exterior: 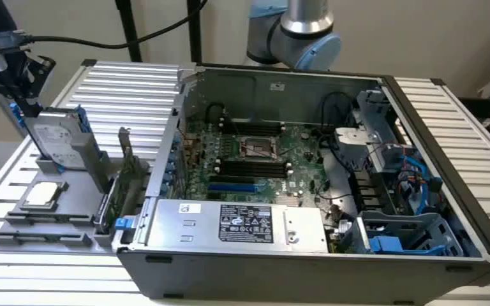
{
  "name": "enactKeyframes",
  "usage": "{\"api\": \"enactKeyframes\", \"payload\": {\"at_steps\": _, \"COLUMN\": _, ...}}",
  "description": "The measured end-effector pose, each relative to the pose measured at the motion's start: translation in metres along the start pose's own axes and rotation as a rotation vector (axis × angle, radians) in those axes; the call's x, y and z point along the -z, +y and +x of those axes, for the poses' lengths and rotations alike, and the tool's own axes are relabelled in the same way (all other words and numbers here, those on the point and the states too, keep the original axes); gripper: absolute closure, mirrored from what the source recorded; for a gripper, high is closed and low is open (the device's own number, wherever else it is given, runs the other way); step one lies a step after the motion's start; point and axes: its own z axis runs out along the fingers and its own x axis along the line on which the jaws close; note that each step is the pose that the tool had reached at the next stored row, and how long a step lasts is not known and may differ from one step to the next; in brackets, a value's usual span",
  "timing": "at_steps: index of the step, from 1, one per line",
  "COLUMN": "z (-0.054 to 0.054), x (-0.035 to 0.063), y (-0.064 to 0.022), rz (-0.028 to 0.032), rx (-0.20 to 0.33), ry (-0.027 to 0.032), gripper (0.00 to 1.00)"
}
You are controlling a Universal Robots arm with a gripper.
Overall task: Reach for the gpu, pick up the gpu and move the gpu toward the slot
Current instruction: 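Reach for the gpu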
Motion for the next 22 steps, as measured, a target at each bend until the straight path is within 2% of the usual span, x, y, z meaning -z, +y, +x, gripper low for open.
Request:
{"api": "enactKeyframes", "payload": {"at_steps": 12, "z": 0.000, "x": 0.0000, "y": 0.0000, "rz": 0.0000, "rx": 0.000, "ry": 0.0000, "gripper": 0.89}}
{"api": "enactKeyframes", "payload": {"at_steps": 14, "z": -0.002, "x": 0.0001, "y": -0.0023, "rz": 0.0001, "rx": 0.000, "ry": 0.0003, "gripper": 0.89}}
{"api": "enactKeyframes", "payload": {"at_steps": 18, "z": -0.012, "x": 0.0003, "y": -0.0108, "rz": -0.0001, "rx": 0.000, "ry": 0.0001, "gripper": 0.89}}
{"api": "enactKeyframes", "payload": {"at_steps": 22, "z": -0.028, "x": 0.0003, "y": -0.0183, "rz": 0.0001, "rx": 0.000, "ry": 0.0003, "gripper": 0.89}}
